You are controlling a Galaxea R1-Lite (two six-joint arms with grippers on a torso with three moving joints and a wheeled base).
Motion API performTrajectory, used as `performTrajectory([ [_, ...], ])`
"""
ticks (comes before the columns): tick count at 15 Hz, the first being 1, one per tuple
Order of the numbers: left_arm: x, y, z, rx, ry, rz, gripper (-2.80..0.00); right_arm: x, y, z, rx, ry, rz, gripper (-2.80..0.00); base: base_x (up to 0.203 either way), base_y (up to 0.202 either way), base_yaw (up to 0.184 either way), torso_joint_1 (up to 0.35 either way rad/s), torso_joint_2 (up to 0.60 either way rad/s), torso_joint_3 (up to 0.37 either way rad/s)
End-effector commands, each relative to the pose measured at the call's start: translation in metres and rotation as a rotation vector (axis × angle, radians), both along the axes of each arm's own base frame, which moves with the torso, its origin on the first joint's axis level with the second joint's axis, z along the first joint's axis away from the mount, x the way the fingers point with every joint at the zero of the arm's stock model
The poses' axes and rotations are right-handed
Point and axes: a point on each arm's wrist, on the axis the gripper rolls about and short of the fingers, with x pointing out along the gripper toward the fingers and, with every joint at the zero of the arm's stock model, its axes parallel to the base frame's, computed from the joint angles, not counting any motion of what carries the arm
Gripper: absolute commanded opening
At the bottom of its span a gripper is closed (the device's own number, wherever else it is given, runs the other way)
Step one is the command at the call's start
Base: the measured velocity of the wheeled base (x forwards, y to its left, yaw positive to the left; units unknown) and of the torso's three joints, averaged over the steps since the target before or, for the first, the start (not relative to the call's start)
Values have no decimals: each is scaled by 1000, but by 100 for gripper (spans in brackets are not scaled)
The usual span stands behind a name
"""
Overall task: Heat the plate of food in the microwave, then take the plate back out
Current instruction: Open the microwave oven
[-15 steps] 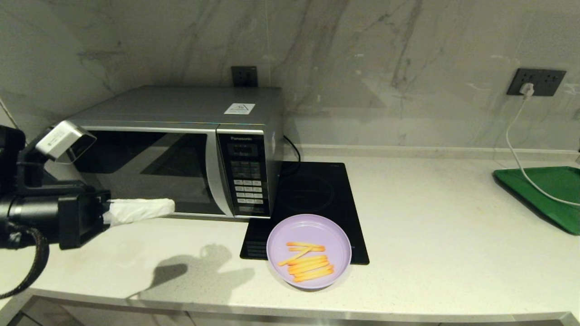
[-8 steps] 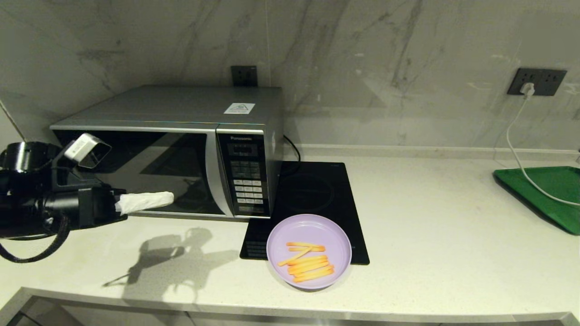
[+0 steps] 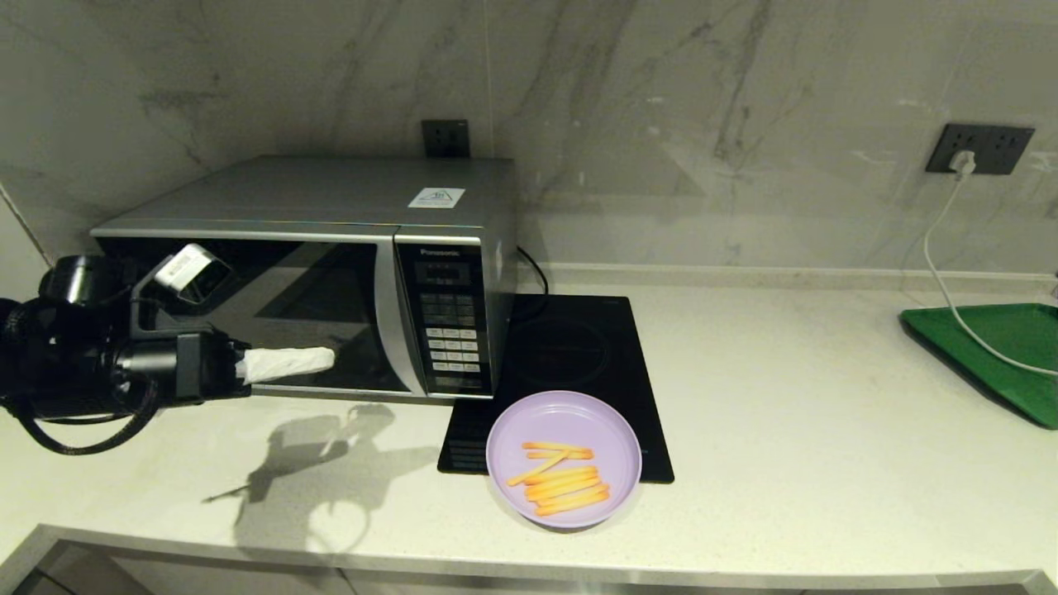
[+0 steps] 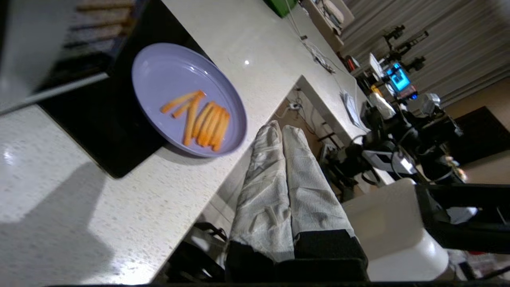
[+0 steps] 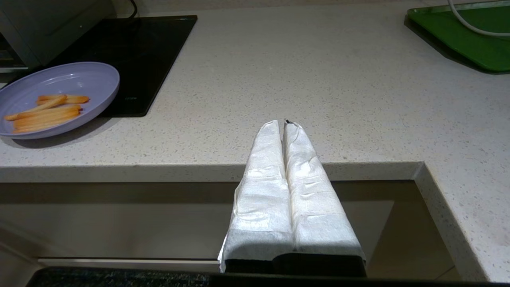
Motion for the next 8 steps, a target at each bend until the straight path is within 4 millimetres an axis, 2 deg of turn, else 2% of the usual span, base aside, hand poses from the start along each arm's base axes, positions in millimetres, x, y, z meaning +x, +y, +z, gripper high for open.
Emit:
performTrajectory([
  [1,-4,-3,-6,-7,27,-16,0,0,0,0,1,1,1,-280,0,0,0,0,0,0],
  [5,1,3,-22,-46,74,-21,0,0,0,0,1,-1,1,-280,0,0,0,0,0,0],
  [8,16,8,-38,-62,-6,-52,0,0,0,0,1,1,1,-280,0,0,0,0,0,0],
])
